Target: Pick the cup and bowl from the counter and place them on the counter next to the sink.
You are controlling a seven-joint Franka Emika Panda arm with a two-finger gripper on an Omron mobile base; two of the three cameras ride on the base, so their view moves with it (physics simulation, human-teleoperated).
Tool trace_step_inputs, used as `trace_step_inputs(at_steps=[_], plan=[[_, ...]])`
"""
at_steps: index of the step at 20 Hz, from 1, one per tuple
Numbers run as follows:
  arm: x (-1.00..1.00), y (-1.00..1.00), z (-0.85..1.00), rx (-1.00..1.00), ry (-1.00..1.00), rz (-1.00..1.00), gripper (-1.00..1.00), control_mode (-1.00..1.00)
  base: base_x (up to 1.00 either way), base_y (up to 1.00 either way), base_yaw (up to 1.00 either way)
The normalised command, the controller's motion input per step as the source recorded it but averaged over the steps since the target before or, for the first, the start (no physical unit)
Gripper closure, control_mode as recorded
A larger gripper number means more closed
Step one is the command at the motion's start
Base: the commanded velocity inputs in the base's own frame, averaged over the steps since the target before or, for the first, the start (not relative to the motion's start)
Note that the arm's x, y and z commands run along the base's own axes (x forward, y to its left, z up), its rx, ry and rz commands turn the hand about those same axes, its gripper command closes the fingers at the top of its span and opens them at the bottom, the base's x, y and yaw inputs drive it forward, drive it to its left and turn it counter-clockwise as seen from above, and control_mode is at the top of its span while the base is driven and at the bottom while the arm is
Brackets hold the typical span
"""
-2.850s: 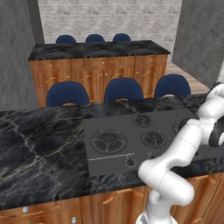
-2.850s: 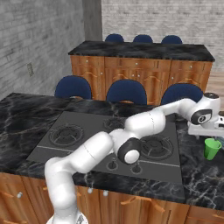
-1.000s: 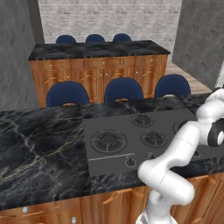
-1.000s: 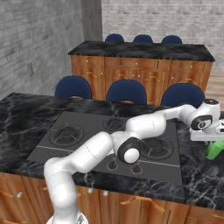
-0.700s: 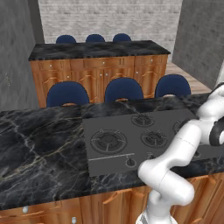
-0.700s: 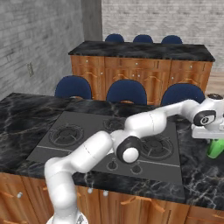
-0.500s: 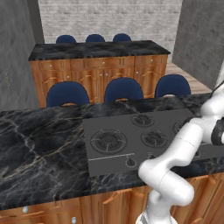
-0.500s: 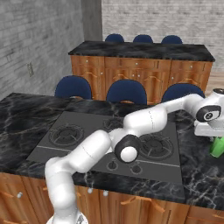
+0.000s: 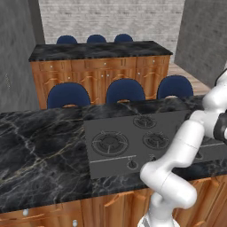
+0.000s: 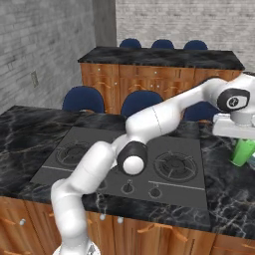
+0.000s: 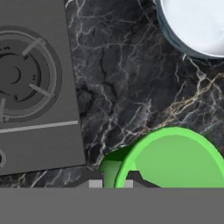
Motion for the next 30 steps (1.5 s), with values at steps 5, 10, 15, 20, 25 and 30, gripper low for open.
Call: trace_step_inputs(at_steps=[5,10,15,20,25,30], plan=[[-0.78,1.0,0.1,-0.22,0.0,0.0,1.0,-1.0,0.0,0.0,0.0],[-0.61,1.0,-0.31,-0.22,-0.07,0.0,1.0,-1.0,0.0,0.0,0.0],[0.09,1.0,-0.68,-0.05,-0.26,-0.02,1.0,-1.0,0.0,0.0,0.0],[0.29,0.94,-0.25,0.0,-0.29,-0.07,1.0,-1.0,0.0,0.0,0.0],[-0.33,1.0,0.3,-0.13,-0.07,0.0,1.0,-1.0,0.0,0.0,0.0],[-0.44,1.0,0.75,-0.29,0.07,0.04,1.0,-1.0,0.0,0.0,0.0]])
